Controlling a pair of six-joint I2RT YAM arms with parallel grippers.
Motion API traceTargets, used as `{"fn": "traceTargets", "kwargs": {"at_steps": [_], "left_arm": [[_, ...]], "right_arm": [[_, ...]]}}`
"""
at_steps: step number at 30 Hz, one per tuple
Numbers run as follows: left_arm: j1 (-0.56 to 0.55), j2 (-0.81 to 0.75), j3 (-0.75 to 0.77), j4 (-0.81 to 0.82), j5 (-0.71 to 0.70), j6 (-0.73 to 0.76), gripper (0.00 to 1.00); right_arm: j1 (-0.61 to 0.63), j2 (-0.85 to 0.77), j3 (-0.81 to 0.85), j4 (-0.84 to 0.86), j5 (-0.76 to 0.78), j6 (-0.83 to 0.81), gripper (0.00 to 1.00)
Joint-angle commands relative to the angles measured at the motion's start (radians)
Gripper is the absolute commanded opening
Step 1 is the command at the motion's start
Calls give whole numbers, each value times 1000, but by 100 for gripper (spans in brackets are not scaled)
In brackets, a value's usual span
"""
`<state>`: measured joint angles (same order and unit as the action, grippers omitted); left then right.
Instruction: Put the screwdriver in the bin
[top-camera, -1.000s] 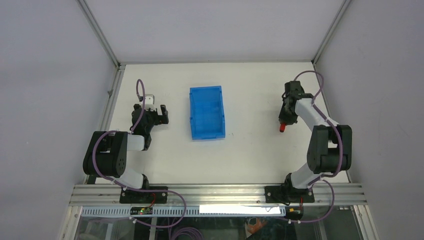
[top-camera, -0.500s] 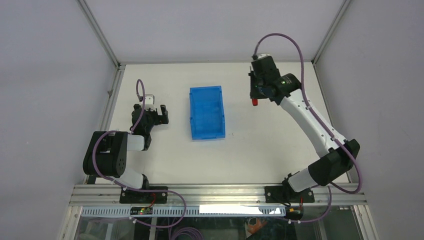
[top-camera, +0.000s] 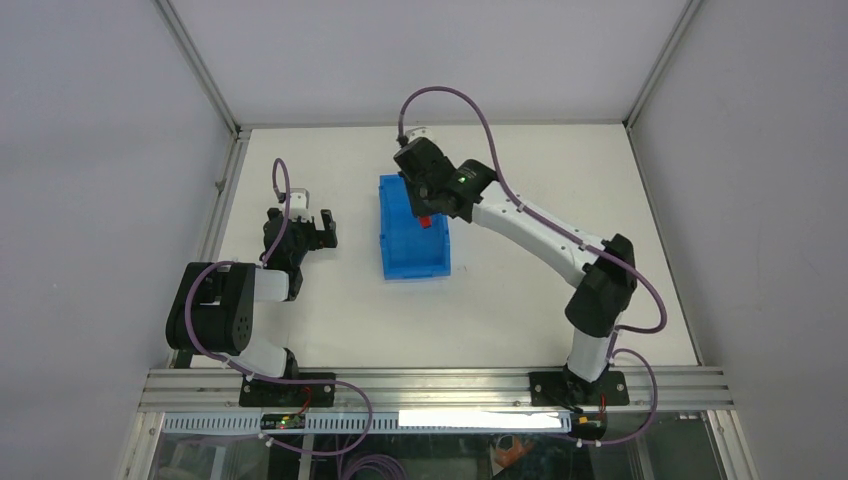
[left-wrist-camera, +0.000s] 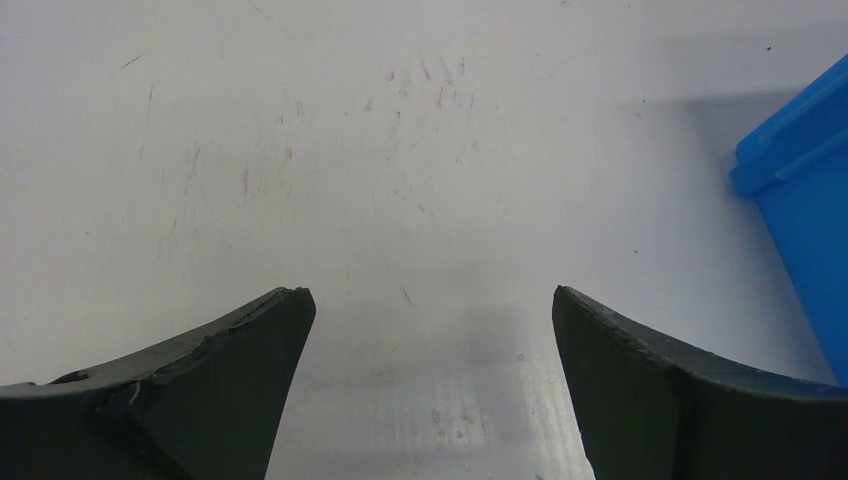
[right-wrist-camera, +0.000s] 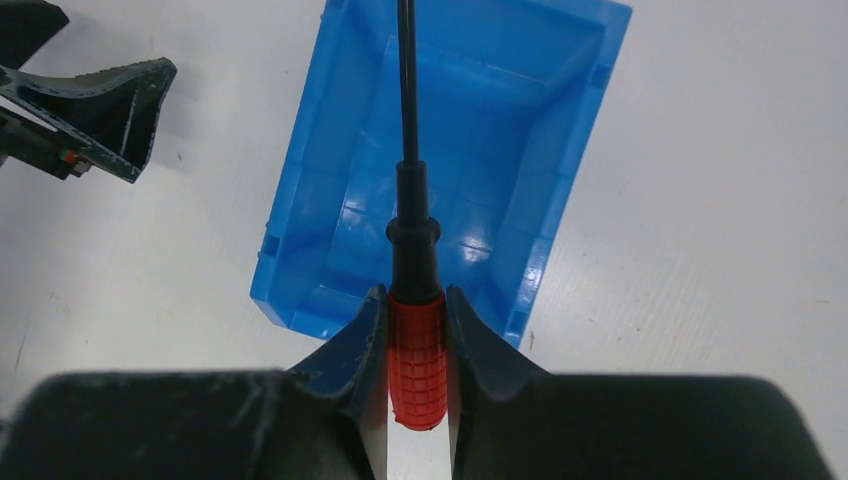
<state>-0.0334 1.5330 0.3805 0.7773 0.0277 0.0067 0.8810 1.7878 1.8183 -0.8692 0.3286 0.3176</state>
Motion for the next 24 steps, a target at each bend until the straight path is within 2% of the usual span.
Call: {"fn": "traceTargets", "kwargs": {"at_steps": [1, 8, 17, 22, 24], "left_arm": [[-8, -25, 3, 27, 2, -17, 99], [-8, -25, 3, 27, 2, -17, 99], [-7, -26, 2, 27, 3, -17, 99], [-7, -26, 3, 27, 2, -17, 99], [-8, -26, 3, 27, 2, -17, 99]], "right_arm": [[26, 46, -51, 123, 23, 58, 6], [29, 170, -116, 178, 22, 136, 7], [29, 302, -124, 211, 32, 172, 17], [28, 342, -103, 202, 42, 171, 27], [28, 348, -77, 184, 48, 163, 35]]}}
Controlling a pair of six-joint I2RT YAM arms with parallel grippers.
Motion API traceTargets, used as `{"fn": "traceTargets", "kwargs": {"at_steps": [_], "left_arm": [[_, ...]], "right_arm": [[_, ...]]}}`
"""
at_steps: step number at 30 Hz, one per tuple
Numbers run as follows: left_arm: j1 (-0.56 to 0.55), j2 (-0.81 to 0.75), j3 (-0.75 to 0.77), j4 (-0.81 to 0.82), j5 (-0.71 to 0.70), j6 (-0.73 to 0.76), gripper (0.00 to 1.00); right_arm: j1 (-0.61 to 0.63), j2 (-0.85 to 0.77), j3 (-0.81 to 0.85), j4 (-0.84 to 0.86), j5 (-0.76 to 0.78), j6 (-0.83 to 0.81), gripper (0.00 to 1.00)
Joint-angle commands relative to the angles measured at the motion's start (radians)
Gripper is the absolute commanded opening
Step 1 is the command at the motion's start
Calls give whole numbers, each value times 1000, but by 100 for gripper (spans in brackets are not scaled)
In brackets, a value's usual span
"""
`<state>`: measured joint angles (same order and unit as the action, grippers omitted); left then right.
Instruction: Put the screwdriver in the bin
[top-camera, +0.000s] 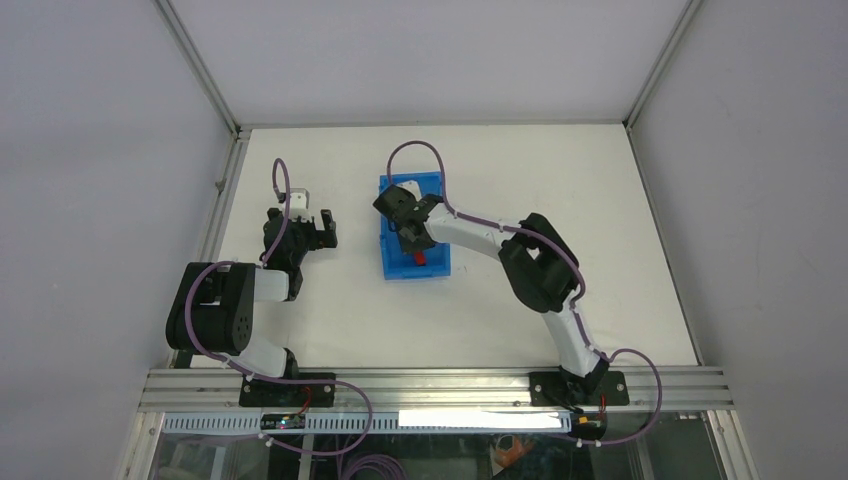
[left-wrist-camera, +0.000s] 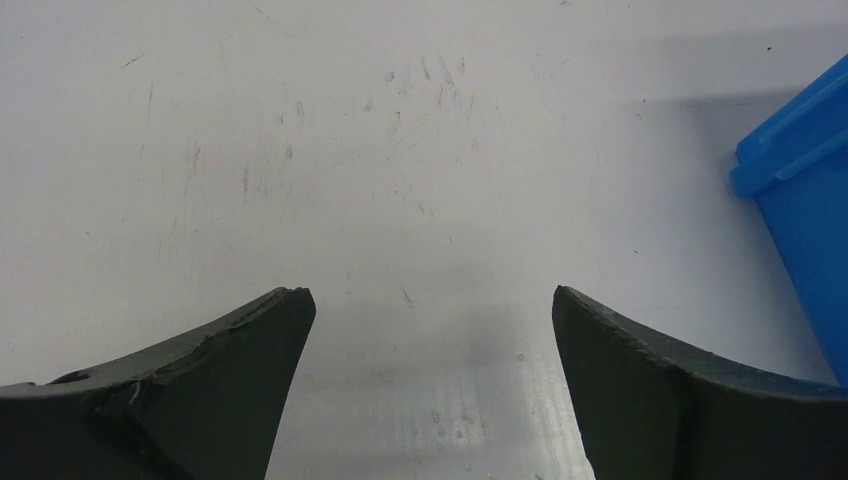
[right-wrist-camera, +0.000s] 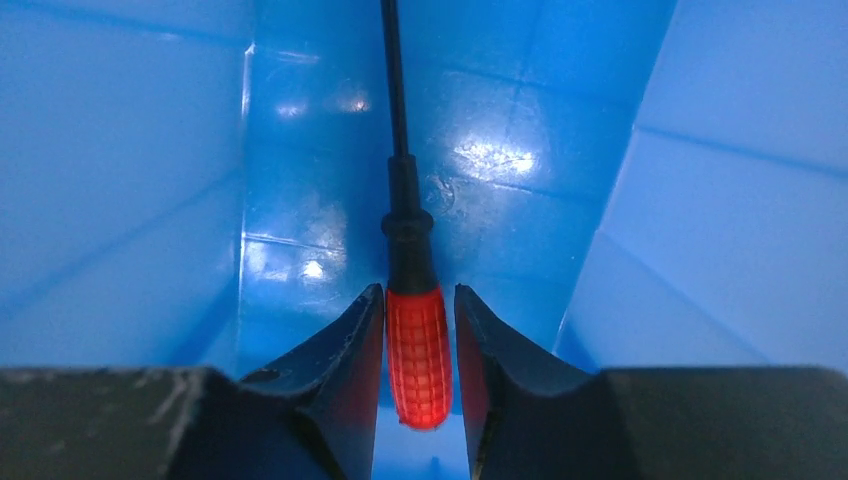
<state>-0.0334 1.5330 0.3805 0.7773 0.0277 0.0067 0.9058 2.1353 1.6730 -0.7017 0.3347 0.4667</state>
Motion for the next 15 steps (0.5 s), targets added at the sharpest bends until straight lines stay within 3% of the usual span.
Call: {"fn": "traceTargets", "kwargs": {"at_steps": [1, 3, 10, 15], "left_arm": [[-7, -26, 3, 27, 2, -17, 99], [-7, -25, 2, 27, 2, -17, 99], [-8, -26, 3, 27, 3, -17, 99], [-8, -25, 3, 27, 2, -18, 99]], "right_arm": [[2, -1, 80, 6, 46, 10, 38], [4, -19, 104, -15, 57, -1, 44], [9, -168, 182, -51, 163, -58, 50], [1, -305, 167, -50, 228, -169, 71]]}}
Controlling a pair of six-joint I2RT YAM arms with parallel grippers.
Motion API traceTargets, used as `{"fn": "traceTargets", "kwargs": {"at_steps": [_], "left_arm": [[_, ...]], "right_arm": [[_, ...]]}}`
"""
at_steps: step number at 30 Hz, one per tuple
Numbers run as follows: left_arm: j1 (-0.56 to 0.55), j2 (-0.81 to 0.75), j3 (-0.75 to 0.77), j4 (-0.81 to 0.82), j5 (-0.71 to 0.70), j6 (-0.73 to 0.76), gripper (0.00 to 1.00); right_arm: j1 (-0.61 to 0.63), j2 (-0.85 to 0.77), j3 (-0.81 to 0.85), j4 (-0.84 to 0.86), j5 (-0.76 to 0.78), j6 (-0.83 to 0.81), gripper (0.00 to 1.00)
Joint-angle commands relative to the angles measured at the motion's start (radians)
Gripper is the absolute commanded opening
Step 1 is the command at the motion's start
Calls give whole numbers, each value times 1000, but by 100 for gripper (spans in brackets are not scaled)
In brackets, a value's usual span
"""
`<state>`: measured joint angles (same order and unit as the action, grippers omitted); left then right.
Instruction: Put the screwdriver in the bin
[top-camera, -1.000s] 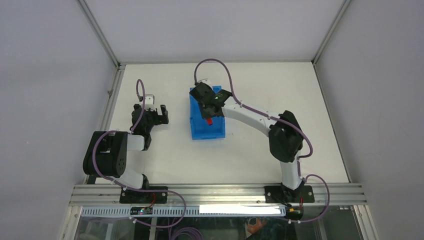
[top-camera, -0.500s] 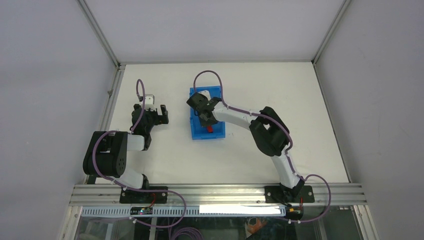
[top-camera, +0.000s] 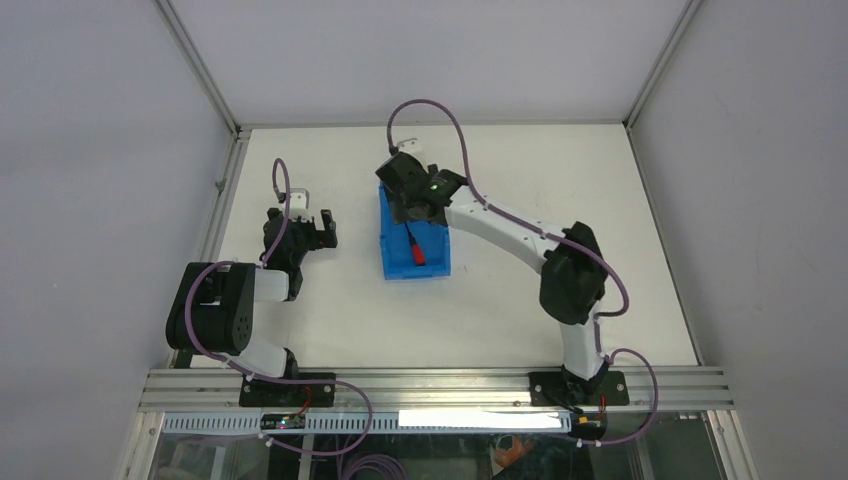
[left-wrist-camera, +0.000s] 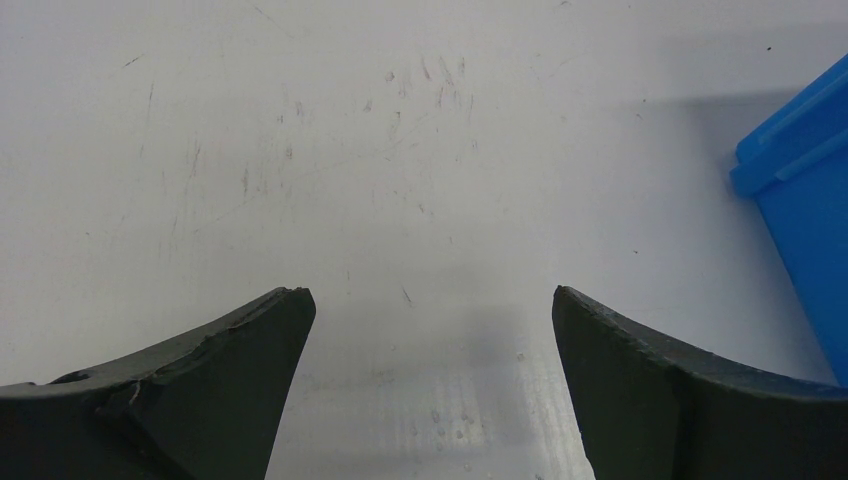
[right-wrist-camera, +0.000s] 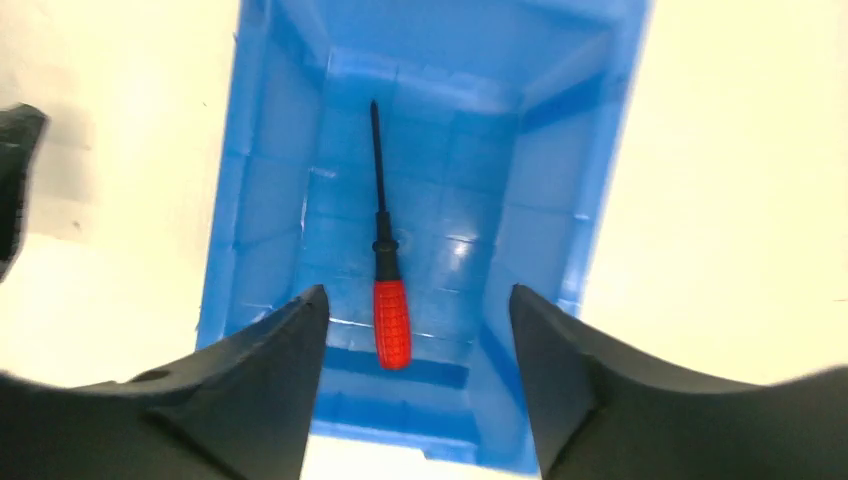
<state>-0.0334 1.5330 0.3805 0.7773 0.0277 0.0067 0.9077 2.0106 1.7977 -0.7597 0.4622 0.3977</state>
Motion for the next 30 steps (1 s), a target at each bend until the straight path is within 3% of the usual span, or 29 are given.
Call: {"fn": "traceTargets", "kwargs": {"at_steps": [1, 2, 3, 8, 14, 19, 22, 30], "left_arm": [[-8, -25, 3, 27, 2, -17, 99], [-8, -25, 2, 27, 3, -17, 99], [-8, -26, 2, 27, 3, -17, 99], [-8, -26, 2, 27, 2, -17, 99], [-8, -25, 2, 28, 3, -17, 99], [-8, -26, 2, 27, 2, -17, 99], [-8, -25, 3, 27, 2, -17, 99], [-8, -26, 2, 27, 2, -17, 99]], "right_arm": [[-7, -210, 27, 9, 114, -117, 80], [-17, -230, 8, 7, 120, -133, 93], [-34, -269, -9, -1, 121, -147, 99], [-197, -428, -131, -75, 120, -171, 99], [-581, -608, -312, -81, -64, -202, 99], [-823, -701, -394, -70, -136, -200, 99], [-885, -727, -411, -80, -136, -182, 99], [-902, -754, -438, -74, -98, -158, 99]]}}
